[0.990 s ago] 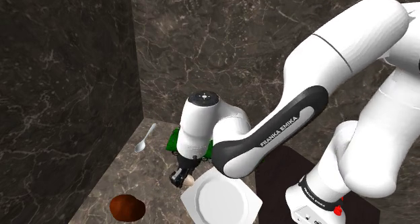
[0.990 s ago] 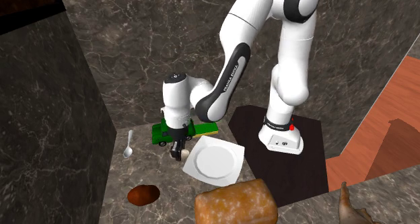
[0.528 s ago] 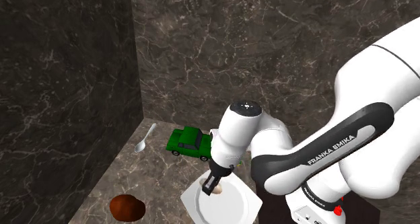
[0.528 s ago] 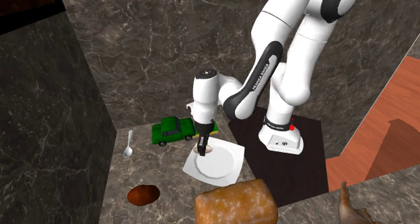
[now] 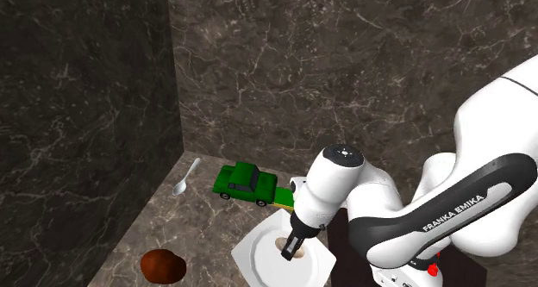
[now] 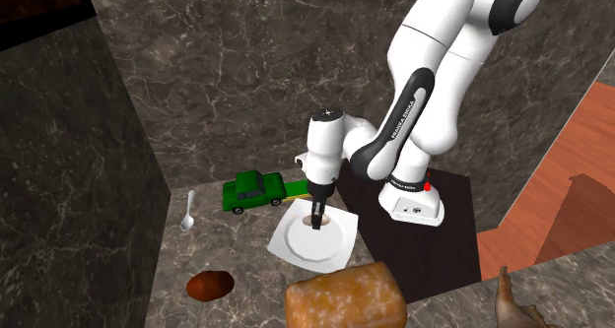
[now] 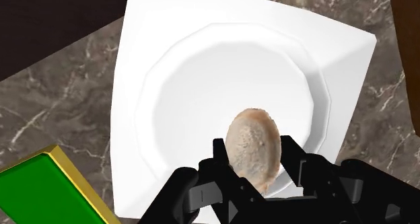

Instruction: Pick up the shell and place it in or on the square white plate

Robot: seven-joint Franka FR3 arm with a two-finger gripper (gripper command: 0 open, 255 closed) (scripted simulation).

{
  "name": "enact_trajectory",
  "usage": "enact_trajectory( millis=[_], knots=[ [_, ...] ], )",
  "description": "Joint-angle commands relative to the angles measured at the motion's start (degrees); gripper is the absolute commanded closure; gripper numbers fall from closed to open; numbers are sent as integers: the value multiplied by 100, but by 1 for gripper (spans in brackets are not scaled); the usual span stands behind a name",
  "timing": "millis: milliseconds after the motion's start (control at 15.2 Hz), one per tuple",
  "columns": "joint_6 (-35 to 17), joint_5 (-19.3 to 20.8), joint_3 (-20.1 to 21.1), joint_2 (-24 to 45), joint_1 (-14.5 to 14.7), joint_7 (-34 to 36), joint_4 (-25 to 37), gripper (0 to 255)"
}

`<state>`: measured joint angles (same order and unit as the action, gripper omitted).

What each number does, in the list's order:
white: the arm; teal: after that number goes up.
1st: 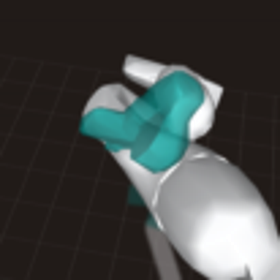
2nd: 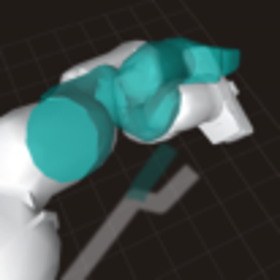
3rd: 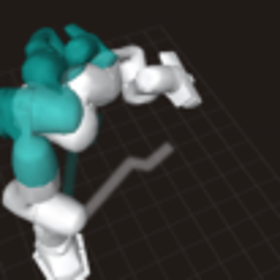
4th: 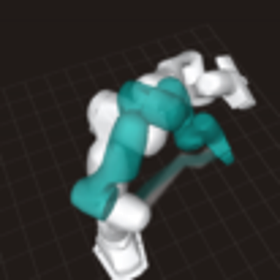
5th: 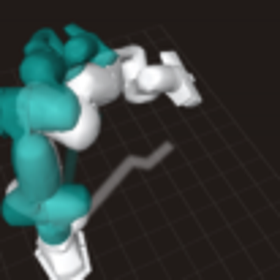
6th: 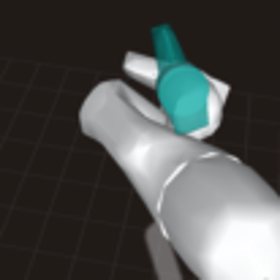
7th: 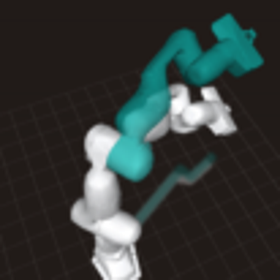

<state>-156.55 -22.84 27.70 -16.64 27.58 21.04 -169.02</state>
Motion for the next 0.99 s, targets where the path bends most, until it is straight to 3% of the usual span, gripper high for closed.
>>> enact_trajectory(
  millis=[0, 462, 924],
  knots=[
    [-301, 23, 48, 275, -42, 10, -24, 255],
    [-1284, 531, 249, 1283, -375, 317, -14, 255],
    [-1317, 573, 247, 1318, -386, 344, -13, 255]
  ],
)
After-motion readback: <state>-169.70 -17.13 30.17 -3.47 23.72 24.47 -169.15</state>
